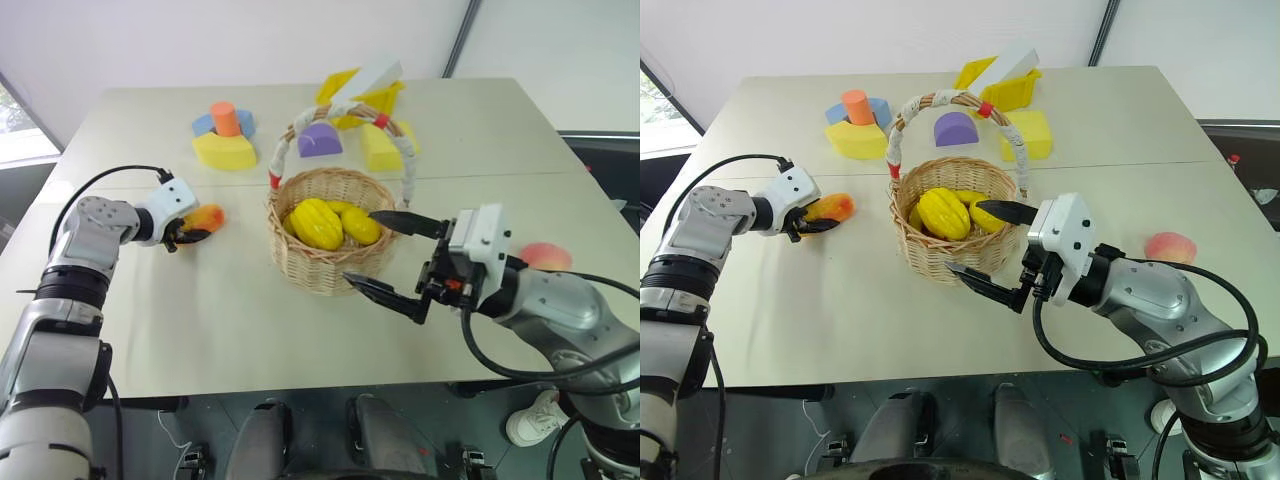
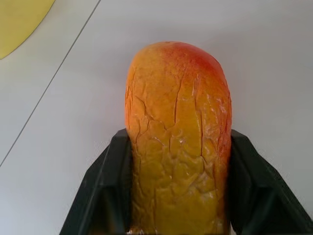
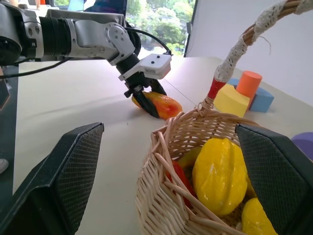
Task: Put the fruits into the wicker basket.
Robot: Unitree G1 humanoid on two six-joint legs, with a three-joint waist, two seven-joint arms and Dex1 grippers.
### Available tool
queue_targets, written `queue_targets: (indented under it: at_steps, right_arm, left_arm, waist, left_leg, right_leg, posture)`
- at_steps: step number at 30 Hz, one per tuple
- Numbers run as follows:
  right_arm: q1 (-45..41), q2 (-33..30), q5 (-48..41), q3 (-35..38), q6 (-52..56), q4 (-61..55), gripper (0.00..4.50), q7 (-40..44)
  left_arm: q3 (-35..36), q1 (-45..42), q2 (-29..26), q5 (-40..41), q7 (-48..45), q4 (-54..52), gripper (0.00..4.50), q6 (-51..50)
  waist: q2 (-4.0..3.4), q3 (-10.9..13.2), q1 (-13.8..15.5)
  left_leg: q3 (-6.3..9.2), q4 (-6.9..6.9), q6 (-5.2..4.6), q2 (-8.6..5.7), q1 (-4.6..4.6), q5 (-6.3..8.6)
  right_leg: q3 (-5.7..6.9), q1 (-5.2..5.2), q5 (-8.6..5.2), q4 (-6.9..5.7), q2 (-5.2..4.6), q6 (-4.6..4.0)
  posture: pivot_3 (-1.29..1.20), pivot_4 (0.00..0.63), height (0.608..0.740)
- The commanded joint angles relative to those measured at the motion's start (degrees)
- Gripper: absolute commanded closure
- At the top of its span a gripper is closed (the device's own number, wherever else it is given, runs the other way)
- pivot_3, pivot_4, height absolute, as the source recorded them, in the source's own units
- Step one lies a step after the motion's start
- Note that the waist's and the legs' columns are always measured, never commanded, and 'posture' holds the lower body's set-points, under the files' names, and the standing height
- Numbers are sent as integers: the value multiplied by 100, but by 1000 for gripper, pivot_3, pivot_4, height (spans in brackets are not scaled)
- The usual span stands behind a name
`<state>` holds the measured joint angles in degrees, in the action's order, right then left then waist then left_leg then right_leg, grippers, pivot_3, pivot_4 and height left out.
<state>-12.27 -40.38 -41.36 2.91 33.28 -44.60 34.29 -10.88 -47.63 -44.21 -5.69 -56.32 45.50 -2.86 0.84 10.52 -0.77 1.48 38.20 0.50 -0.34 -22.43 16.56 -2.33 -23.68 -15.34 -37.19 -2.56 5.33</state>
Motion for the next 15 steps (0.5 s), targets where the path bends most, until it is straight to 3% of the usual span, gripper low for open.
queue_targets:
  at_steps: [1,3,5,9,12,15]
  right_arm:
    - [-34,25,68,29,-150,-212,0,15]
    - [-13,0,122,53,-178,-204,0,42]
    - [79,-81,161,186,-207,-189,0,89]
    - [286,-291,174,633,-283,17,0,264]
    - [332,-370,267,826,-341,286,0,360]
    - [319,-398,387,875,-443,540,0,475]
  left_arm:
    - [312,-22,-101,69,216,-21,2685,237]
    - [764,99,-92,527,242,-338,2685,-89]
    - [1290,589,-225,1188,-114,-1302,2685,-552]
    - [2514,2073,-500,3600,-750,-4732,2685,-2822]
    - [2645,2245,-447,4541,-441,-6133,2685,-3706]
    - [2164,1789,-7,4645,308,-6668,2685,-4136]
  waist:
    - [0,0,-2]
    - [2,1,-10]
    - [2,1,-22]
    - [7,2,-34]
    - [14,4,55]
    - [12,2,129]
  left_leg:
    - [0,0,0,0,0,0]
    - [0,0,0,0,0,0]
    - [0,0,0,3,-1,0]
    - [-5,-4,0,9,-12,1]
    - [5,1,3,9,-19,-1]
    - [8,4,4,1,20,-1]
  right_leg:
    - [0,0,0,0,0,0]
    - [0,-1,0,-1,0,0]
    - [0,-2,0,-2,-2,0]
    - [-14,-17,0,1,-17,-1]
    - [-8,-12,0,2,-25,-1]
    - [-2,34,0,11,-31,-1]
  posture:
    - [0,150,740]
    - [0,150,740]
    - [0,150,740]
    - [0,150,740]
    - [0,150,740]
    - [0,150,740]
